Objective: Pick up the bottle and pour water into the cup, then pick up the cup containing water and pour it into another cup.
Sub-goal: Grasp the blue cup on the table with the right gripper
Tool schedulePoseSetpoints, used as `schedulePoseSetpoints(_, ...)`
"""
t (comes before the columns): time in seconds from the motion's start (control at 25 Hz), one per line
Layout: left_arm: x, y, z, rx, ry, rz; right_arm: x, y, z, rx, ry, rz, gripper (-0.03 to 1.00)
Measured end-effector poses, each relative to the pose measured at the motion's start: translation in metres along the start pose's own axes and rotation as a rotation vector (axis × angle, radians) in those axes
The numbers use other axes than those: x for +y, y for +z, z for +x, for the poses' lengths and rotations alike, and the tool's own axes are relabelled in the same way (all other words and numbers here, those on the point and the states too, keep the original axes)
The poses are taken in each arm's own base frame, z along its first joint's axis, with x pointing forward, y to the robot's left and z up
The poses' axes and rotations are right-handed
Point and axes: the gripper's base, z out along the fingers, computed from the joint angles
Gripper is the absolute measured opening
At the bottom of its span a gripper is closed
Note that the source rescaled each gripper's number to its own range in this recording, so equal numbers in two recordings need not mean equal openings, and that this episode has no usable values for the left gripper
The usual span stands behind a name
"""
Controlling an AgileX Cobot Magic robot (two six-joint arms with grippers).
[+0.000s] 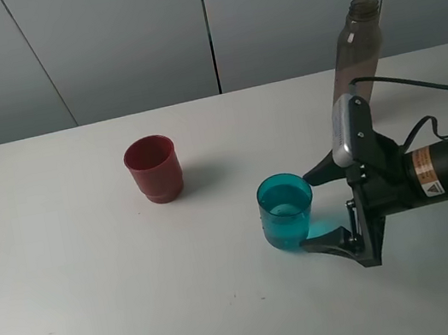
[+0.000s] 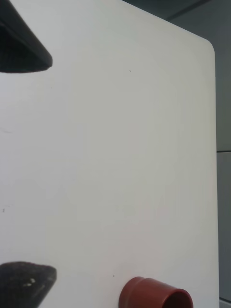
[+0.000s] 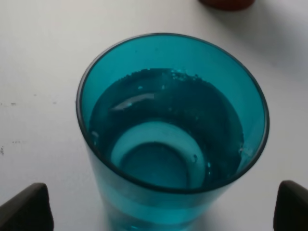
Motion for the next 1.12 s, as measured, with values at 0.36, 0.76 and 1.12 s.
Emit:
schedulePoseSetpoints(0.36,0.0,0.0,0.0,0.0,0.0,0.0,0.001,0.007,0.002,0.008,0.001,-0.025,1.0)
schedulePoseSetpoints(0.76,0.0,0.0,0.0,0.0,0.0,0.0,-0.008,0.024,0.006,0.006,0.016,-0.049,1.0)
schedulePoseSetpoints(1.12,0.0,0.0,0.0,0.0,0.0,0.0,-0.008,0.027,0.005,-0.031,0.016,-0.061,1.0)
